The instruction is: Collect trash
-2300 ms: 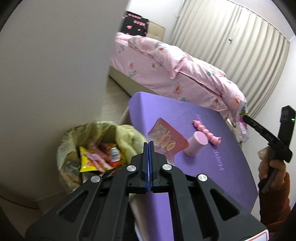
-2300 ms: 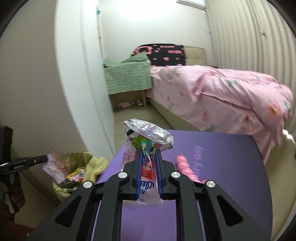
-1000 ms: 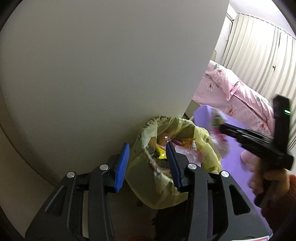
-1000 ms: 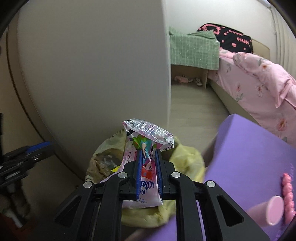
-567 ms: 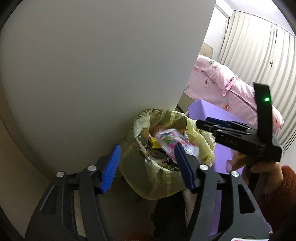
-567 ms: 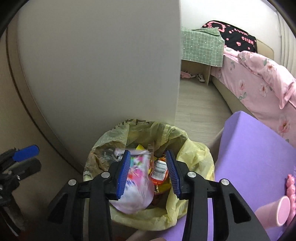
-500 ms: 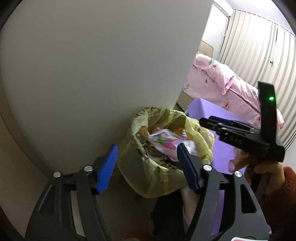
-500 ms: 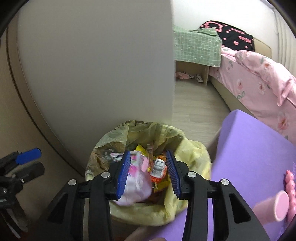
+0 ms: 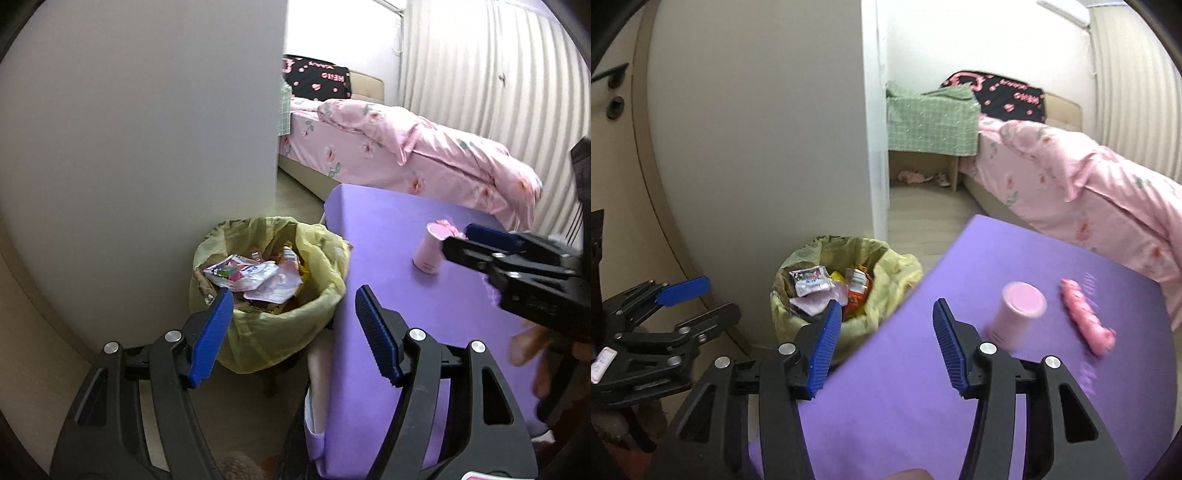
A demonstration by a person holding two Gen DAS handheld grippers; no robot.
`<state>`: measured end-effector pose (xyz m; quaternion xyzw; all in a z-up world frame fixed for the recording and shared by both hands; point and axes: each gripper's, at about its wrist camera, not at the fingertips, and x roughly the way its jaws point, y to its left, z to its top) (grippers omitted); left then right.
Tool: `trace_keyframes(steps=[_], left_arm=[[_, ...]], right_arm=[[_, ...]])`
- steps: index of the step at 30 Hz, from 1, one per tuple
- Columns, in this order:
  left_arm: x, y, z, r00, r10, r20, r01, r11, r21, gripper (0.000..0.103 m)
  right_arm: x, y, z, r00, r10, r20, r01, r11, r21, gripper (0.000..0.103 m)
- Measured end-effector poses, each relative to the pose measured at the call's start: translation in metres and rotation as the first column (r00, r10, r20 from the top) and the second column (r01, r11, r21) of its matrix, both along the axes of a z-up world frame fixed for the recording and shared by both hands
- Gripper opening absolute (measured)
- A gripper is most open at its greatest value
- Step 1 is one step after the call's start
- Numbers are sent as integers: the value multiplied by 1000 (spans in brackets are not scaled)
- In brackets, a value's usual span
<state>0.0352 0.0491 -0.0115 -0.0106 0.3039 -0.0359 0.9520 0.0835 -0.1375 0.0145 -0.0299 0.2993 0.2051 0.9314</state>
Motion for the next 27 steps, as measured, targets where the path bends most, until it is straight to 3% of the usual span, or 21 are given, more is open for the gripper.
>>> trace_keyframes(steps=[8,13,27], left_arm=[[-18,-33,-1,999,-32,-42,35,996,78,65],[-28,-32,7,999,33,-22,-30,992,124,65],[-41,-45,15,1000,-10,21,6,988,157,65]], right_arm=[[-63,-54,-11,983,-184,-27,185,981,51,49],[-89,-64,-18,975,-223,-14,223,973,57,49],[-103,-76,-19,959,-282,-8,281,954,99,49]])
